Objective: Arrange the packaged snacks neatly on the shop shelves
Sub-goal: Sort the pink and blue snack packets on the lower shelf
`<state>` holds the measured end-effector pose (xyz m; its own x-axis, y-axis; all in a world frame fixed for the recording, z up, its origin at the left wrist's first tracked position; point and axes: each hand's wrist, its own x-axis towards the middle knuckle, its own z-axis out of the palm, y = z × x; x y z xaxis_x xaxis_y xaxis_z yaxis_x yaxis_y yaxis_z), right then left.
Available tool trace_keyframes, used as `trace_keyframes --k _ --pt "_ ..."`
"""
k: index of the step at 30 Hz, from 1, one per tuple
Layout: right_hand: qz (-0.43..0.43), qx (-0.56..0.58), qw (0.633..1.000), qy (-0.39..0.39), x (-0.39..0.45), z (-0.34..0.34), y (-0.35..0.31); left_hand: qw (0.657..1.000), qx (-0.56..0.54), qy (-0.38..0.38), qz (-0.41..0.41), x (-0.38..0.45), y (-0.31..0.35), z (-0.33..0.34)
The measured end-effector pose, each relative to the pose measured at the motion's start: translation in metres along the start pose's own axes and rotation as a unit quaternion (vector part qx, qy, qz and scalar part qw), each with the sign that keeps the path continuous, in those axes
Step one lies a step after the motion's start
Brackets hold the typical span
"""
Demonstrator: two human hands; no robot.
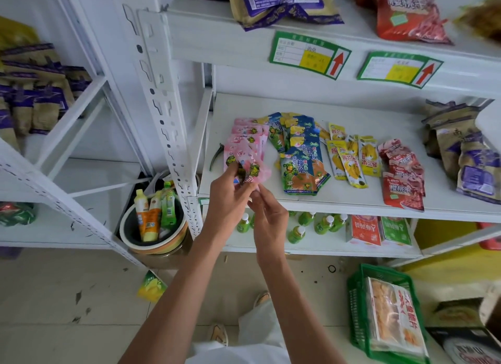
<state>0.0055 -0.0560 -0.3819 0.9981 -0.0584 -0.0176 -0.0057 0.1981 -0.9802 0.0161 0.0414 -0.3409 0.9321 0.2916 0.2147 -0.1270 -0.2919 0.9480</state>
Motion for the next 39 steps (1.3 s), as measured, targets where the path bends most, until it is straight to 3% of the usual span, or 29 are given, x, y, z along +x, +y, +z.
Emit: trace_keyframes --k 5,12,16,21,24,31,39 --pt "0.005 -0.04 0.999 -0.015 -0.002 -0.009 -0.012 0.998 0.017 -0.066 -0.008 0.007 -0.005 -0.007" --pt "-0.05 -0.117 0.989 -0.08 0.007 -0.014 -0.028 0.974 -0.12 -0.173 -0.079 0.005 0.005 -0.007" --pt "-0.074 -0.136 0.987 -0.043 0.01 -0.011 -0.034 0.976 -0.122 -0.144 -0.105 0.002 0.005 -0.003" --pt "-0.085 -0.155 0.984 -0.011 0.017 -0.02 -0.03 0.958 -0.214 -0.132 -0.135 0.002 0.007 -0.006" --pt "-0.054 -0.113 0.992 0.03 0.019 -0.023 -0.024 0.964 -0.205 -0.108 -0.128 0.003 0.006 -0.009" --pt "-0.039 -0.121 0.991 0.037 0.021 -0.024 -0.013 0.96 -0.197 -0.114 -0.162 0.006 -0.004 -0.004" --pt "0.031 -0.135 0.988 0.068 0.036 -0.055 0.02 0.99 -0.045 -0.019 -0.13 0.013 -0.055 0.019"
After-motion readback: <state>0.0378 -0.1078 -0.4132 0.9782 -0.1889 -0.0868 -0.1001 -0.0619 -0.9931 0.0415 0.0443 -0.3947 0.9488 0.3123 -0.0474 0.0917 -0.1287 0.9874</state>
